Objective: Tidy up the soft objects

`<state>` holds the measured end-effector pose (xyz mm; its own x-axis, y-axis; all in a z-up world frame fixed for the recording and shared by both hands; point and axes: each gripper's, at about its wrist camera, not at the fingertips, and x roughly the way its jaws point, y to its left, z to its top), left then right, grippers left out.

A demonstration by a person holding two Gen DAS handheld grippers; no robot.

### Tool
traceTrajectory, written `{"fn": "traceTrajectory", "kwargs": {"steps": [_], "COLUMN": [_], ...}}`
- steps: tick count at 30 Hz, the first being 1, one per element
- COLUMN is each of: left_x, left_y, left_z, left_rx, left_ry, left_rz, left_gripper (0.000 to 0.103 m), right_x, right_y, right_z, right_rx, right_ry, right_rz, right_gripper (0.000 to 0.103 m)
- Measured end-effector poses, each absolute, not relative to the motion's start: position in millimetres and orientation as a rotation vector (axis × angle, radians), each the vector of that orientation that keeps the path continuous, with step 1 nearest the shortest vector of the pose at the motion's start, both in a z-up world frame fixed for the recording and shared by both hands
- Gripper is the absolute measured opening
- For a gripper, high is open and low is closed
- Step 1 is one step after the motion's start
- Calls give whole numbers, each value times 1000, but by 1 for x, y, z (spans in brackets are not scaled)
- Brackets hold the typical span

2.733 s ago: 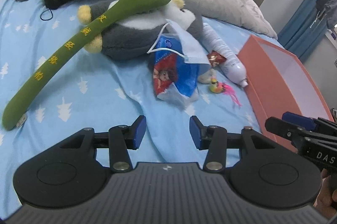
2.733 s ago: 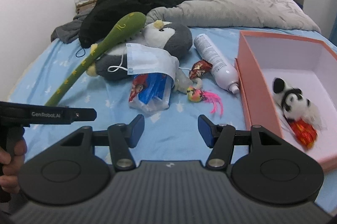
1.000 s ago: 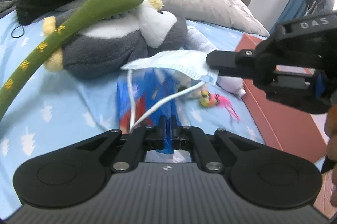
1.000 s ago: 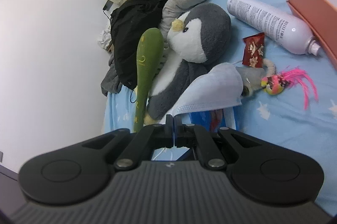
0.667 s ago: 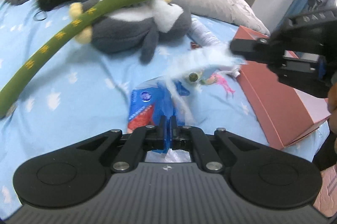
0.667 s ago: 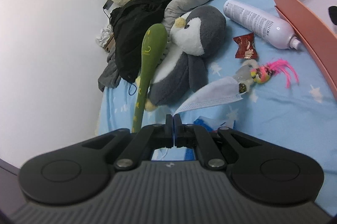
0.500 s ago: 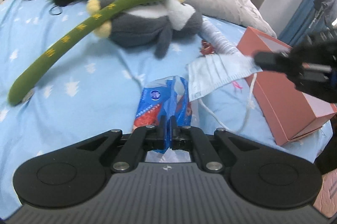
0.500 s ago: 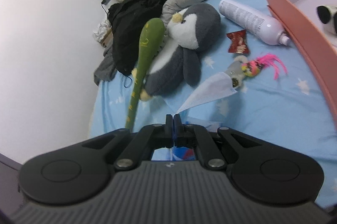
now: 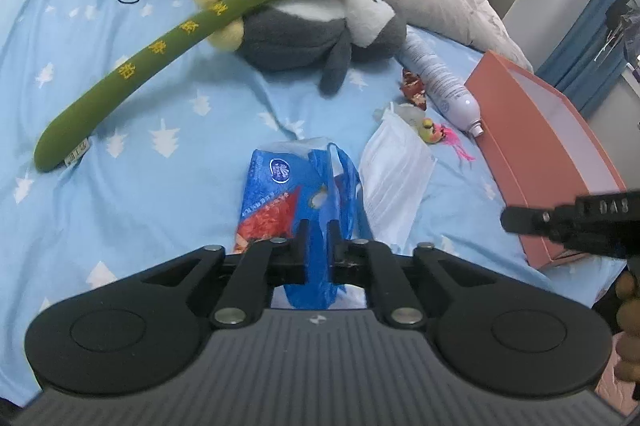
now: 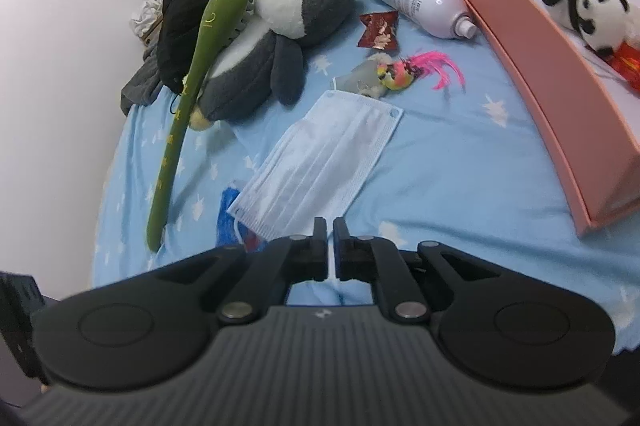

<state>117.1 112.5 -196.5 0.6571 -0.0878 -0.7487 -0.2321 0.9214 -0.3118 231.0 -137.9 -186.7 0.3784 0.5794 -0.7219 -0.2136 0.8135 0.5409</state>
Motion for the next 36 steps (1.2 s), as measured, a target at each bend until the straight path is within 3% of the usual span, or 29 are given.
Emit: {"fn": "traceTrajectory", "kwargs": {"steps": [1, 2, 7, 19, 27, 32, 34, 35, 36], "left_x": [118, 119, 128, 168, 178, 178, 178, 178, 178], "left_y": [114, 116, 118, 123, 122, 121, 119, 118, 117], "left_z": [-197, -198, -195, -210, -220, -223, -224, -224, -224], "left_rx": [-410, -416, -409, -442, -407, -408, -406, -407, -406], "left_ry": [853, 846, 803, 817, 849, 881, 889, 894, 896], "left_rz": [84, 82, 71, 77, 92, 95, 99, 99, 99], "left_gripper": [26, 40, 43, 43, 42, 41, 35, 27, 18], "right_x": [236, 243, 286, 384, 398, 394, 394, 393, 393], "right_y": [-135, -132, -118, -80, -64, -58, -61, -63, -64], "right_z": [-187, -187, -183, -228, -247, -250, -248, -246, -243], "right_rx": [383, 381, 396, 284, 171, 123, 133, 139, 140], "right_ry": [1067, 1058, 992, 986, 1033, 1072, 1069, 1064, 1058], "right_rz": [521, 520, 524, 458, 495, 505, 504, 502, 498], "right_gripper": [29, 42, 45, 39, 33, 24, 19, 10, 10]}}
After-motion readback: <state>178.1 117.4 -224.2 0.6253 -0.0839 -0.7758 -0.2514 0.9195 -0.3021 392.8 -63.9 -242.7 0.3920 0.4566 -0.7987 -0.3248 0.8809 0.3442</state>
